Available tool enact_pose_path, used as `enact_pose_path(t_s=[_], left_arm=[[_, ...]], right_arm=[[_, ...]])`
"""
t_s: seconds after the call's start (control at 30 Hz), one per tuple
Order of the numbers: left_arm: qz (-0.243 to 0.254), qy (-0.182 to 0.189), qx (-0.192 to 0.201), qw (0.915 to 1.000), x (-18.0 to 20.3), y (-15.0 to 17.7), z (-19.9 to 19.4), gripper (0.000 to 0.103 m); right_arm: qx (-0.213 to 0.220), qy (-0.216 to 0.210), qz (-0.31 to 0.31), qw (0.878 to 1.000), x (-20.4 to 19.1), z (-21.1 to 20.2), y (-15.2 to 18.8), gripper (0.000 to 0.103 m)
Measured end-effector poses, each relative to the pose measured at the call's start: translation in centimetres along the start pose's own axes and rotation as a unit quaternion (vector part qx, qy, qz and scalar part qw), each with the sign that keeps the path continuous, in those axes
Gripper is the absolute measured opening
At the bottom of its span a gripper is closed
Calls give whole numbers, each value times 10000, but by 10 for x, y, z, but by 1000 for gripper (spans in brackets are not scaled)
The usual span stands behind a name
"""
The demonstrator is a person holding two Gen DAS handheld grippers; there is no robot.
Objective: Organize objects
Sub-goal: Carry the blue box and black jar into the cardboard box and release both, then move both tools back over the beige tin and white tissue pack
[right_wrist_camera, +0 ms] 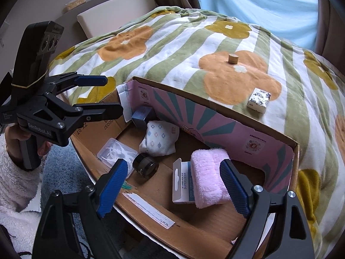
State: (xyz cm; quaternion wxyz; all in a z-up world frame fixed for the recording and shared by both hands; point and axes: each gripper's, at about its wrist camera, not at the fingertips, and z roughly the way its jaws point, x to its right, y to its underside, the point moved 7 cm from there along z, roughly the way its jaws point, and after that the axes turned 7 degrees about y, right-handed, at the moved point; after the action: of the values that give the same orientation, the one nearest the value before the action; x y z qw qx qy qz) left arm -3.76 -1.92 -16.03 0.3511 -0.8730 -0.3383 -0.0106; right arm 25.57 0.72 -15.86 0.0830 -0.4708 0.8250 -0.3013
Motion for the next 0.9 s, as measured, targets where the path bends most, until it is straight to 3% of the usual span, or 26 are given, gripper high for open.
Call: enact_pose_path(t_s=[0.43, 0.9], left_arm=[[159, -13, 67, 9998, 1, -19, -11, 103], [863, -42, 328, 9957, 14, -94, -30, 103]], right_arm=[[145, 49, 74, 9999, 14, -12, -18, 85], [368, 392, 66, 9985, 54, -33, -76, 85]])
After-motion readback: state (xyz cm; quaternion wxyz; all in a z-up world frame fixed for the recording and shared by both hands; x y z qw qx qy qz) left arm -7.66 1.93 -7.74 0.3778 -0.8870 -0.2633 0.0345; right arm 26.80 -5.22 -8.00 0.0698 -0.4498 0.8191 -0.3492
